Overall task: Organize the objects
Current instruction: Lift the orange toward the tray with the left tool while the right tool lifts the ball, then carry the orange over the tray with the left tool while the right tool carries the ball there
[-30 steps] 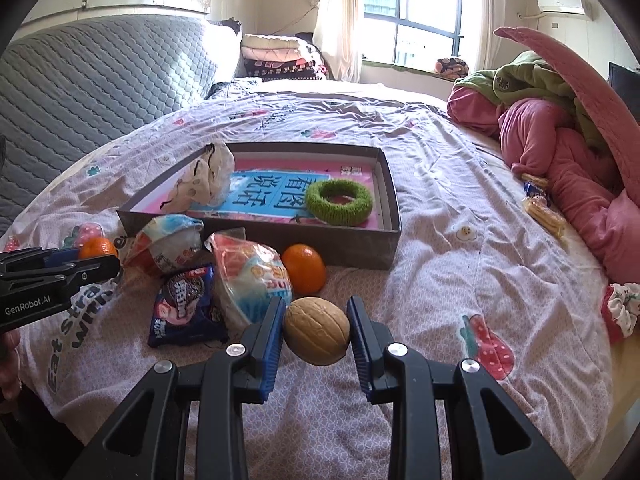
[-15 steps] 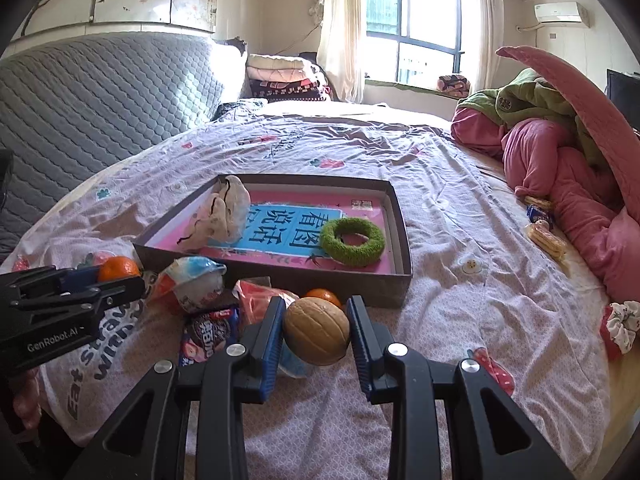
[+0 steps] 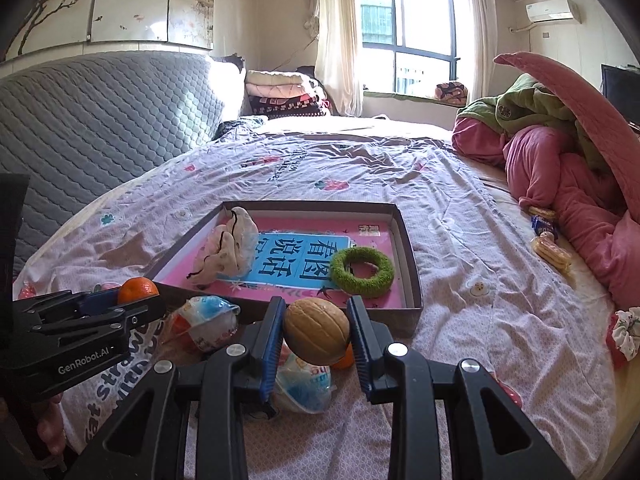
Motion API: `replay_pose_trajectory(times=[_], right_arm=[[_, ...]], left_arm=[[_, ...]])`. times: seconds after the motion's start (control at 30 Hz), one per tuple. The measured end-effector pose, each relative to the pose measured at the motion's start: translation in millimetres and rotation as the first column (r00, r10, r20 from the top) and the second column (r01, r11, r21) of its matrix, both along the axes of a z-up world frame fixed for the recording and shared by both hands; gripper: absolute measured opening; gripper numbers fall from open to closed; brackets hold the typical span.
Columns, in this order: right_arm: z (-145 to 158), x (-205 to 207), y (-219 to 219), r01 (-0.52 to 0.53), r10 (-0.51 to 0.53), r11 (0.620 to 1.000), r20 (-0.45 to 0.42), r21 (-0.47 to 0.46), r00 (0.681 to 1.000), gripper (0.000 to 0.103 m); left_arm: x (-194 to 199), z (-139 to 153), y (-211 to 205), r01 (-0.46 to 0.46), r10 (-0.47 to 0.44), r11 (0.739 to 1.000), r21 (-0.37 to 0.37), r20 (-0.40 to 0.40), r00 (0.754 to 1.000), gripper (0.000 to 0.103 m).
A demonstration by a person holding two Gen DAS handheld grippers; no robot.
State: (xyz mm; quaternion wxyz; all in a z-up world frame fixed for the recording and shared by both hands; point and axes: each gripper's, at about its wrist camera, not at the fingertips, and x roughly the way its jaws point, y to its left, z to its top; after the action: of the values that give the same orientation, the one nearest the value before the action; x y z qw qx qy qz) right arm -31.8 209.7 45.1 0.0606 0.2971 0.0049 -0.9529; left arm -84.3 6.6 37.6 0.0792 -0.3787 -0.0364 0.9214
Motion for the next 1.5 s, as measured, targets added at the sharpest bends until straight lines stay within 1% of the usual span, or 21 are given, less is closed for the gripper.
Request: replay_pose_trajectory(times=[0.23,0.37,0.57,0.9,1.1,1.27,1.5], right_arm=[[6,-3,-4,0.006,-0.007,1.0,-0.025,-0.01,1.0,0.032],[9,-6,-6,0.013,-0.012,1.0,-0.04,0.005,0.999,0.032],[8,-13,-5,0.019,-0.02,1.0,-0.03,-0.014,0.999,0.032],[6,-24,-7,0.028,-0.028,1.0,-0.026,-0.003,0.999,0.032],[8,-31,-7,0.039,-0.038,0.999,-0.035,0.009,0.999,0.032],[5,-38,-5,0.052,-0.052,0.998,-0.024,0.019,0.998,0.032],[5,-48,-8,0.046,-0.045,0.999,-0.023,0.026,0.999,0.032]], left_arm=[[-8,1,-2,-0.021,0.021,1.0,0.009,0.004,1.0,0.04],[-11,1,-1,-0.027,0.027,1.0,0.014,0.006,1.0,0.04],[-18,1,1,-0.032,0.032,0.999,0.019,0.012,0.999,0.04],[-30,-5,6,-0.04,0.039,0.999,0.02,0.036,0.999,0.04],[-37,-4,5,-0.052,0.052,0.999,0.004,0.015,0.999,0.04],[-45,-3,-3,-0.07,0.07,0.997,0.02,0.01,0.997,0.04],[-54,0,-6,-0.085,0.084,0.996,-0.012,-0.026,0.996,0.04]])
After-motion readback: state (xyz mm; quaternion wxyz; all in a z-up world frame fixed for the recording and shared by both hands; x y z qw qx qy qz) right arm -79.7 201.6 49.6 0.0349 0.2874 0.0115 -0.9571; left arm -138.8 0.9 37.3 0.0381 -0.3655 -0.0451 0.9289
